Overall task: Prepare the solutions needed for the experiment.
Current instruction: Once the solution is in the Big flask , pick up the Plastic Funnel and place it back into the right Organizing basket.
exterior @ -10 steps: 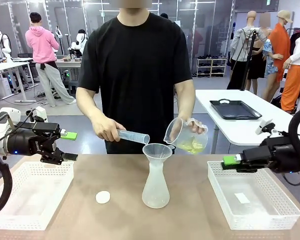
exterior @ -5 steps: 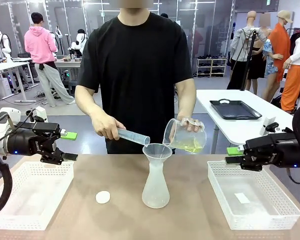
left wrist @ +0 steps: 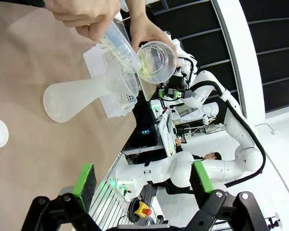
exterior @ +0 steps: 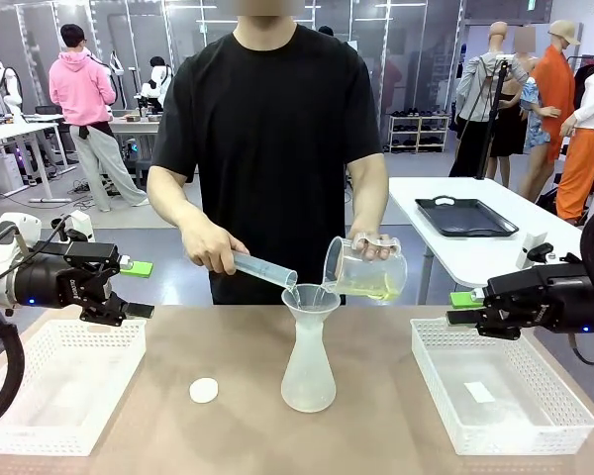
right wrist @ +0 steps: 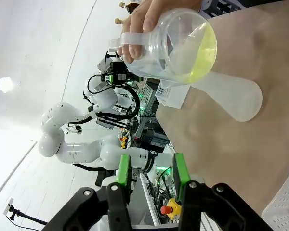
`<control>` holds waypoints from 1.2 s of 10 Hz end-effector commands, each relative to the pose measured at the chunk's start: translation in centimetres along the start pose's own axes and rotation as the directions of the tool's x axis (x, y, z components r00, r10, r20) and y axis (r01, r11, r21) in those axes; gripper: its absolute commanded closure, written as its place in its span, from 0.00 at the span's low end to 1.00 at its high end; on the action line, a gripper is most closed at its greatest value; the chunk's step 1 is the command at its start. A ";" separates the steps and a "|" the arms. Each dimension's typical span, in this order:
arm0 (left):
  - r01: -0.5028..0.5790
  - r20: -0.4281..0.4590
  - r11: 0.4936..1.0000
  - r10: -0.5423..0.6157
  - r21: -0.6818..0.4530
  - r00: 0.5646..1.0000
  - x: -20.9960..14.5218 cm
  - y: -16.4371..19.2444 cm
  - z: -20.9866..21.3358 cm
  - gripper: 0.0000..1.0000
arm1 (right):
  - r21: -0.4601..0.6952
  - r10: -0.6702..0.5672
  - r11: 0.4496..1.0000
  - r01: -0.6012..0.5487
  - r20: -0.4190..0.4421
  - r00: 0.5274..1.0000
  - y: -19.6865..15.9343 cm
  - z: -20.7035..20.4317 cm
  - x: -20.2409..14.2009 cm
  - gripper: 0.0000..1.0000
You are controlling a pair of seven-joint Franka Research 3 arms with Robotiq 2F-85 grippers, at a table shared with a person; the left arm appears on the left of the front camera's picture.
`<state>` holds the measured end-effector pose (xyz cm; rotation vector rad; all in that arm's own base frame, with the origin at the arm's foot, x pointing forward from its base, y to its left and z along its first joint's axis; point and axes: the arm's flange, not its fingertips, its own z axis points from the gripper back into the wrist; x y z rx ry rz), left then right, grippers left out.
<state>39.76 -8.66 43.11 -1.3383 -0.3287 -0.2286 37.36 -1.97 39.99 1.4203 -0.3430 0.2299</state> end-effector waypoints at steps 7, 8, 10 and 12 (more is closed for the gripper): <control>-0.001 -0.001 1.000 0.001 -0.017 1.000 0.0 -0.1 0.0 0.00 | 0.000 0.011 1.000 -0.011 0.004 1.000 -0.1 0.1 -0.1 0.55; -0.001 -0.001 1.000 0.001 -0.017 1.000 0.0 -0.1 0.0 0.00 | 0.000 0.011 1.000 -0.011 0.004 1.000 -0.1 0.1 -0.1 0.55; -0.001 -0.001 1.000 0.001 -0.017 1.000 0.0 -0.1 0.0 0.00 | 0.000 0.011 1.000 -0.011 0.004 1.000 -0.1 0.1 -0.1 0.55; -0.001 -0.001 1.000 0.001 -0.017 1.000 0.0 -0.1 0.0 0.00 | 0.000 0.011 1.000 -0.011 0.004 1.000 -0.1 0.1 -0.1 0.55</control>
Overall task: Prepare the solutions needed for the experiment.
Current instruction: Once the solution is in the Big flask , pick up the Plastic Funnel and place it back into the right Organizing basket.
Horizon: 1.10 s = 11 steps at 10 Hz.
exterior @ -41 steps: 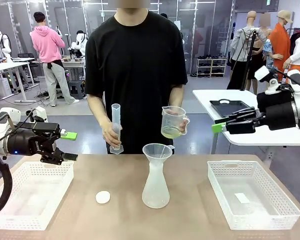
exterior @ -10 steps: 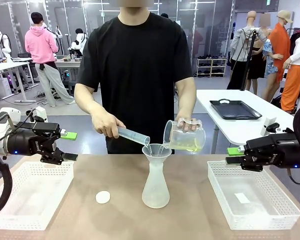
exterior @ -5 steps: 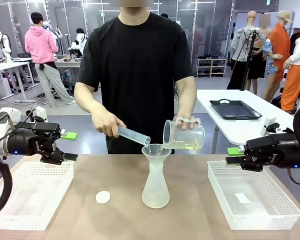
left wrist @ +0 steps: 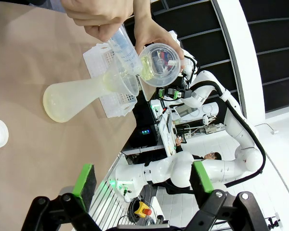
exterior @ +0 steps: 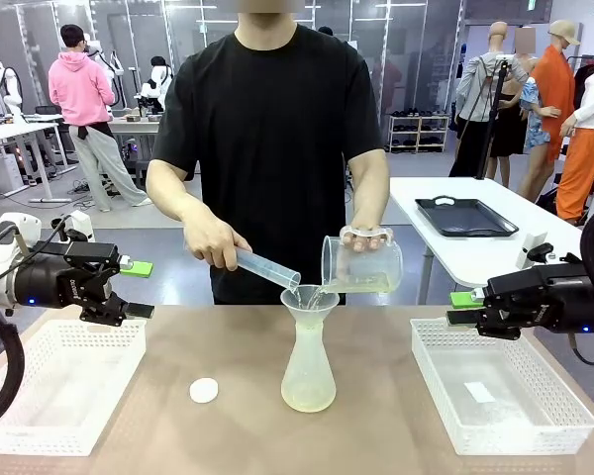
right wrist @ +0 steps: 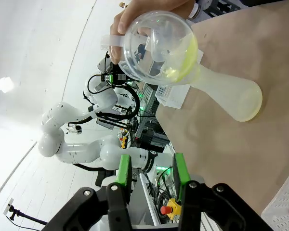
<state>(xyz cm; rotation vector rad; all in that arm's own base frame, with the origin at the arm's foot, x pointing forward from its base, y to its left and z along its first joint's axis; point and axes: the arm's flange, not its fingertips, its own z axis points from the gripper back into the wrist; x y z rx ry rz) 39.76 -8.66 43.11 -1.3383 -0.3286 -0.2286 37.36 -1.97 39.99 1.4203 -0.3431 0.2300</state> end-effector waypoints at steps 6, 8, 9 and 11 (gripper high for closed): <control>-0.001 -0.001 1.000 0.001 -0.017 1.000 0.0 -0.1 0.0 0.00 | 0.000 0.011 1.000 -0.011 0.004 1.000 -0.1 0.1 -0.1 0.55; -0.001 -0.001 1.000 0.001 -0.017 1.000 0.0 -0.1 0.0 0.00 | 0.000 0.011 1.000 -0.011 0.004 1.000 -0.1 0.1 -0.1 0.55; -0.001 -0.001 1.000 0.001 -0.017 1.000 0.0 -0.1 0.0 0.00 | 0.000 0.011 1.000 -0.011 0.004 1.000 -0.1 0.1 -0.1 0.55; -0.001 -0.001 1.000 0.001 -0.017 1.000 0.0 -0.1 0.0 0.00 | 0.000 0.011 1.000 -0.011 0.004 1.000 -0.1 0.1 -0.1 0.55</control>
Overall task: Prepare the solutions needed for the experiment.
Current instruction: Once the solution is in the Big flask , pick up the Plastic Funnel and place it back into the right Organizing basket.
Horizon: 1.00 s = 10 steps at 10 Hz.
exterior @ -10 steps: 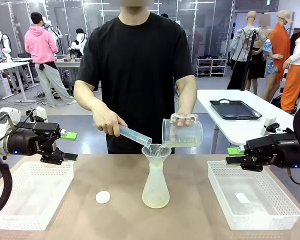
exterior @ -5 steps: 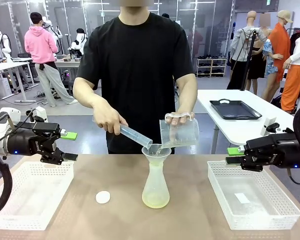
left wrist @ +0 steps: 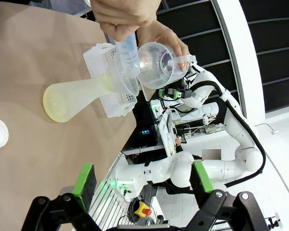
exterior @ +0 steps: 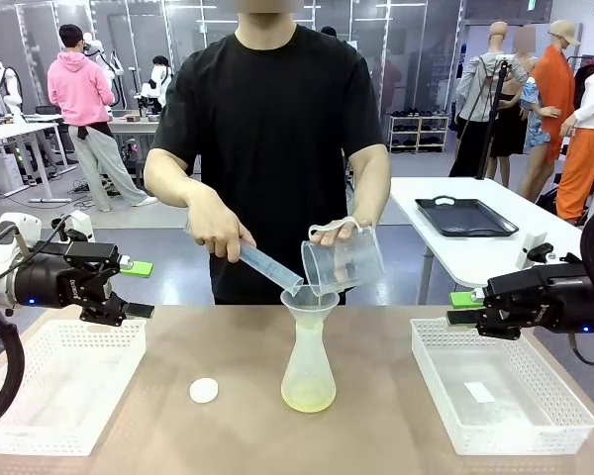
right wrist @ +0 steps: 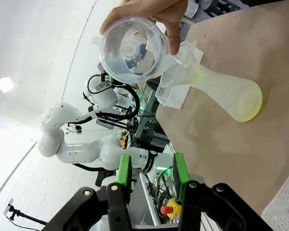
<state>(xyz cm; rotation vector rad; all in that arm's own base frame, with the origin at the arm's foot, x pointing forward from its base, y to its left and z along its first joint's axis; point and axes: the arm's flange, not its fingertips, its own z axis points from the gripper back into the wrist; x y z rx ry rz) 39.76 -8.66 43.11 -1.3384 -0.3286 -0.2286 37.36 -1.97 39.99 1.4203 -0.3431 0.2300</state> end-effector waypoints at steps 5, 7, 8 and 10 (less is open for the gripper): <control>-0.001 -0.001 1.000 0.001 -0.017 1.000 0.0 -0.1 0.0 0.00 | 0.000 0.010 1.000 -0.010 0.004 1.000 -0.1 0.1 -0.1 0.55; -0.001 -0.001 1.000 0.001 -0.017 1.000 0.0 -0.1 0.0 0.00 | 0.000 0.010 1.000 -0.010 0.004 1.000 -0.1 0.1 -0.1 0.55; -0.001 -0.001 1.000 0.001 -0.017 1.000 0.0 -0.1 0.0 0.00 | 0.000 0.010 1.000 -0.010 0.004 1.000 -0.1 0.1 -0.1 0.55; -0.001 -0.001 1.000 0.001 -0.017 1.000 0.0 -0.1 0.0 0.00 | 0.000 0.010 1.000 -0.010 0.004 1.000 -0.1 0.1 -0.1 0.55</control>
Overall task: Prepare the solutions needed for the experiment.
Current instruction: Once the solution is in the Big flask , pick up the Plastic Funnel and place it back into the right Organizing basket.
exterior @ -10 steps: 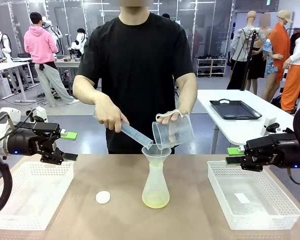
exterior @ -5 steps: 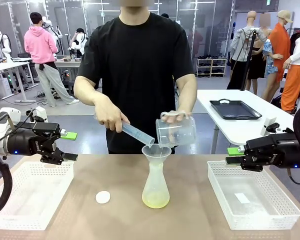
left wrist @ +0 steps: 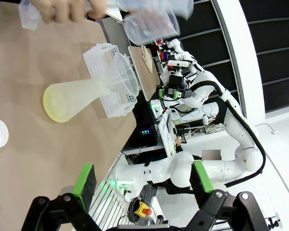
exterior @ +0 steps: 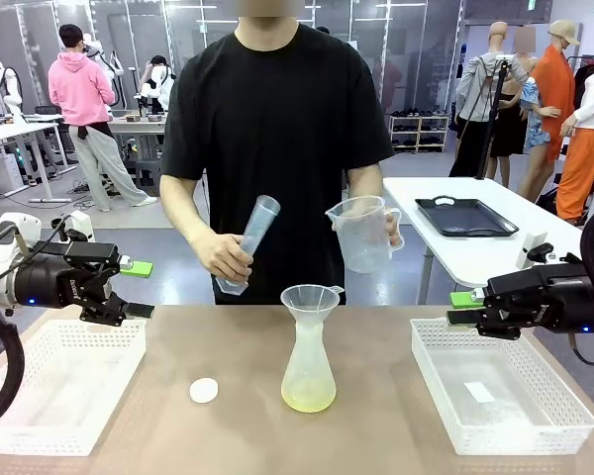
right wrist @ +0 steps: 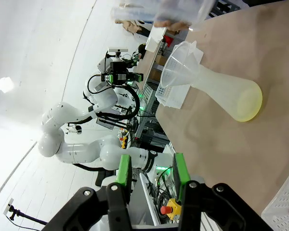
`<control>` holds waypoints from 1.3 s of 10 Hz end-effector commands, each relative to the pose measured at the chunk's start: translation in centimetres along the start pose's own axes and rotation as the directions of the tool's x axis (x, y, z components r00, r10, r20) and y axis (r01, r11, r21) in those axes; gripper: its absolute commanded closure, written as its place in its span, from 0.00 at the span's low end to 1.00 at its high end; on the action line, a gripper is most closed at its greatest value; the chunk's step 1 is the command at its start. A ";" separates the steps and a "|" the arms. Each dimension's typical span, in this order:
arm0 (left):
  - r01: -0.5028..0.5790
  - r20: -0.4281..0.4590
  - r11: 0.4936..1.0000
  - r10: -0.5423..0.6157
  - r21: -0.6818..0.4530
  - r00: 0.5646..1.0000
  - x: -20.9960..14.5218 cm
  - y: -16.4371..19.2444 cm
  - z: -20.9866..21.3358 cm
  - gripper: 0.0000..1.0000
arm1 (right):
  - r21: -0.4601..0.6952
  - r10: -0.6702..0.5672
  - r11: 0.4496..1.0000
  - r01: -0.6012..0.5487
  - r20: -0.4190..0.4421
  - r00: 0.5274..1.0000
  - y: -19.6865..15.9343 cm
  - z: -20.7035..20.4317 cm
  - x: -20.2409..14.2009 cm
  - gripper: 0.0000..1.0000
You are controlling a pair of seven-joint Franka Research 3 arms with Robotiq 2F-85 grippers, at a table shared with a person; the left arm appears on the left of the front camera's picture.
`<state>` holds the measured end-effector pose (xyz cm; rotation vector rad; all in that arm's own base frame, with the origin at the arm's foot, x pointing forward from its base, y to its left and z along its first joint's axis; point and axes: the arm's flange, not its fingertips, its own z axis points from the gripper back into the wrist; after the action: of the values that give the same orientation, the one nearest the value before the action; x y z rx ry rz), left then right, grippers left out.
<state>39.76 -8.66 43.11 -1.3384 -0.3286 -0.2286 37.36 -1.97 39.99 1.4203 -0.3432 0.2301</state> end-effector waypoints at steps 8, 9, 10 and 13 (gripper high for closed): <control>-0.001 -0.001 1.000 0.001 -0.017 1.000 0.0 -0.1 0.0 0.00 | 0.005 -0.013 1.000 0.013 0.020 1.000 0.4 -0.4 0.3 0.55; -0.001 -0.001 1.000 0.001 -0.017 1.000 0.0 -0.1 0.0 0.00 | -0.033 -0.008 0.999 0.009 0.045 0.999 1.6 -0.8 0.8 0.55; -0.001 -0.001 1.000 0.001 -0.017 1.000 0.0 -0.1 0.0 0.00 | -0.083 0.018 0.996 -0.014 0.044 0.999 2.7 -1.2 1.5 0.55; -0.001 -0.001 1.000 0.001 -0.017 1.000 0.0 -0.1 0.0 0.00 | -0.261 0.106 0.960 -0.097 0.022 0.994 6.0 -2.8 3.9 0.55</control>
<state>39.76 -8.66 43.11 -1.3384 -0.3286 -0.2287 38.75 -0.03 45.47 1.2339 -0.4689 0.2661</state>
